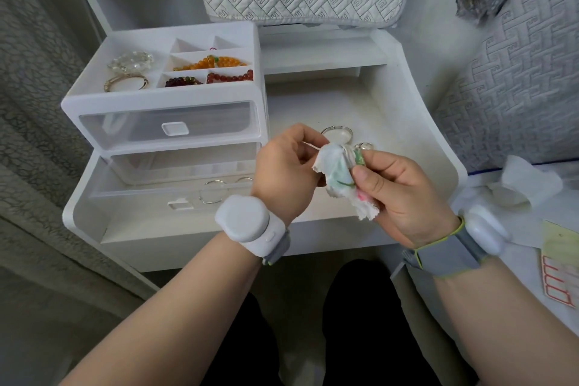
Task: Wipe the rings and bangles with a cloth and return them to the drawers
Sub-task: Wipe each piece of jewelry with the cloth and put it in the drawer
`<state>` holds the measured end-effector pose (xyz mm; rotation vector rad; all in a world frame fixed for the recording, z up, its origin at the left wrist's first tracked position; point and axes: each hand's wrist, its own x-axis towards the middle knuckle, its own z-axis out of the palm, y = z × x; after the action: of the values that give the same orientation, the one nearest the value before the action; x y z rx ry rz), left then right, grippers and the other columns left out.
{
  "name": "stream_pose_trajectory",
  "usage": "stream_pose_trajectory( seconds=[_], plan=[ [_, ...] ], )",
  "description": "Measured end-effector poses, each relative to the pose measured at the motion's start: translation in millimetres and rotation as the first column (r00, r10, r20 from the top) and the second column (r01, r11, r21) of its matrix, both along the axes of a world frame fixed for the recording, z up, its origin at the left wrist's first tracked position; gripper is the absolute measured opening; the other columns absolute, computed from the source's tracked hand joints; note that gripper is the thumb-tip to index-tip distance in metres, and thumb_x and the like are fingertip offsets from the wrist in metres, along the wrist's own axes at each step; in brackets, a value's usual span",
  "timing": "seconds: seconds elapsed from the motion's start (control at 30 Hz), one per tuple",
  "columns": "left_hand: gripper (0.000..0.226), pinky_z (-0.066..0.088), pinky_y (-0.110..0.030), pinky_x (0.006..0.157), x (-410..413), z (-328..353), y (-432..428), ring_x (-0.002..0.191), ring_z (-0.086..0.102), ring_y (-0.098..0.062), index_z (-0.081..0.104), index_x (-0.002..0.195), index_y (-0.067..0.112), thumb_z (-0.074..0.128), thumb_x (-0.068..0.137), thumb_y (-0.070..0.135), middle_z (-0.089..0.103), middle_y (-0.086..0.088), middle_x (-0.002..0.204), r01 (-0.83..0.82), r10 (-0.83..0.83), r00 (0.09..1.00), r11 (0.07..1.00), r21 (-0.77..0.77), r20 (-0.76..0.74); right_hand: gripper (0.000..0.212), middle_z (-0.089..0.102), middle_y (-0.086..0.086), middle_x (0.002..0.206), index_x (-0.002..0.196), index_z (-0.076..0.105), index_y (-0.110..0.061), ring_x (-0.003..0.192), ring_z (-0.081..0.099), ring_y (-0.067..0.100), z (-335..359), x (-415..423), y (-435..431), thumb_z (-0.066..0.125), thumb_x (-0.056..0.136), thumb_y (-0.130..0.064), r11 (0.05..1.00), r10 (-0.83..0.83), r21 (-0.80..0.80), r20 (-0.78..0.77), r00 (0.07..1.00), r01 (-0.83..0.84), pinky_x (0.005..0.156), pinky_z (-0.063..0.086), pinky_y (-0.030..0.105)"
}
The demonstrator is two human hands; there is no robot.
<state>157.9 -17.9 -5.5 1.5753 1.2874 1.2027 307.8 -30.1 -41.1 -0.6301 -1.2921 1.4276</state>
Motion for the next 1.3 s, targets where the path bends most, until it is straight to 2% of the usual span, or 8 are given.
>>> stream_pose_trajectory(
  seconds=[0.13,0.27,0.47,0.57,0.7,0.83,1.1,1.3],
  plan=[
    [0.022,0.054,-0.023,0.050,1,-6,2,0.048,0.060,-0.013,0.057,0.072,0.012,0.062,0.080,-0.007,0.064,-0.010,0.061,0.034,-0.028,0.996,0.996,-0.077,0.089,0.027,0.072,0.001,0.075,0.087,0.076,-0.020,0.068,0.064,0.014,3,-1,-1,0.074,0.068,-0.040,0.997,-0.079,0.010,0.019,0.997,0.079,0.065,0.052,0.020],
    [0.016,0.057,-0.027,0.056,2,-7,1,0.051,0.064,-0.014,0.058,0.074,0.009,0.061,0.083,-0.004,0.065,0.000,0.055,0.061,-0.050,0.994,0.992,-0.109,0.102,0.035,0.065,-0.003,0.057,0.070,0.075,-0.020,0.053,0.056,0.008,4,-2,3,0.078,0.060,-0.053,0.980,-0.196,0.035,0.046,0.979,0.195,0.056,0.048,0.019],
    [0.010,0.056,-0.040,0.065,2,-11,-5,0.064,0.068,-0.018,0.053,0.080,0.022,0.060,0.087,0.018,0.067,0.001,0.067,0.058,-0.001,0.953,0.982,0.179,-0.302,0.034,0.053,0.000,0.046,0.061,0.072,-0.015,0.039,0.041,0.010,9,2,7,0.073,0.061,-0.049,0.963,-0.246,-0.100,0.048,0.968,0.250,0.040,0.034,0.016],
    [0.004,0.054,-0.042,0.064,1,-11,-4,0.068,0.067,-0.023,0.056,0.085,0.020,0.058,0.085,0.016,0.067,0.000,0.070,0.040,0.060,0.928,0.965,0.259,-0.368,0.027,0.054,0.001,0.052,0.071,0.073,-0.012,0.043,0.042,0.009,7,1,6,0.072,0.065,-0.038,0.979,-0.153,-0.139,-0.042,0.987,0.146,0.041,0.033,0.016],
    [0.013,0.055,-0.032,0.064,1,-4,-2,0.061,0.065,-0.013,0.057,0.082,0.018,0.056,0.084,0.004,0.067,0.004,0.064,-0.023,0.067,0.962,0.986,0.167,-0.265,0.025,0.068,0.004,0.068,0.086,0.074,-0.005,0.053,0.059,0.008,5,0,-1,0.065,0.066,-0.018,0.987,-0.026,-0.162,-0.171,0.985,-0.002,0.048,0.045,0.016],
    [0.011,0.051,-0.020,0.057,2,-1,-4,0.056,0.063,-0.008,0.055,0.084,0.018,0.057,0.087,0.007,0.068,0.002,0.064,0.007,0.017,0.978,0.993,0.115,-0.208,0.026,0.069,0.004,0.067,0.083,0.075,-0.008,0.058,0.063,0.009,5,2,0,0.070,0.062,-0.022,0.987,-0.065,-0.154,-0.155,0.986,0.041,0.054,0.048,0.017],
    [0.018,0.059,-0.031,0.065,3,-3,-7,0.061,0.068,-0.011,0.053,0.080,0.022,0.057,0.089,0.007,0.070,-0.001,0.072,0.058,-0.053,0.996,0.996,0.068,-0.069,0.016,0.058,0.002,0.049,0.051,0.067,-0.011,0.042,0.050,0.010,17,-2,2,0.069,0.062,-0.023,0.921,-0.323,-0.257,-0.077,0.943,0.294,0.037,0.038,0.017],
    [0.016,0.058,-0.040,0.068,4,-4,-7,0.062,0.067,-0.013,0.054,0.080,0.023,0.057,0.089,0.011,0.070,-0.002,0.072,0.017,-0.009,0.994,0.997,0.079,-0.105,0.027,0.059,0.007,0.060,0.064,0.070,-0.008,0.050,0.052,0.013,13,-2,1,0.070,0.058,-0.035,0.921,-0.289,-0.297,-0.093,0.953,0.251,0.041,0.041,0.020]
  ],
)
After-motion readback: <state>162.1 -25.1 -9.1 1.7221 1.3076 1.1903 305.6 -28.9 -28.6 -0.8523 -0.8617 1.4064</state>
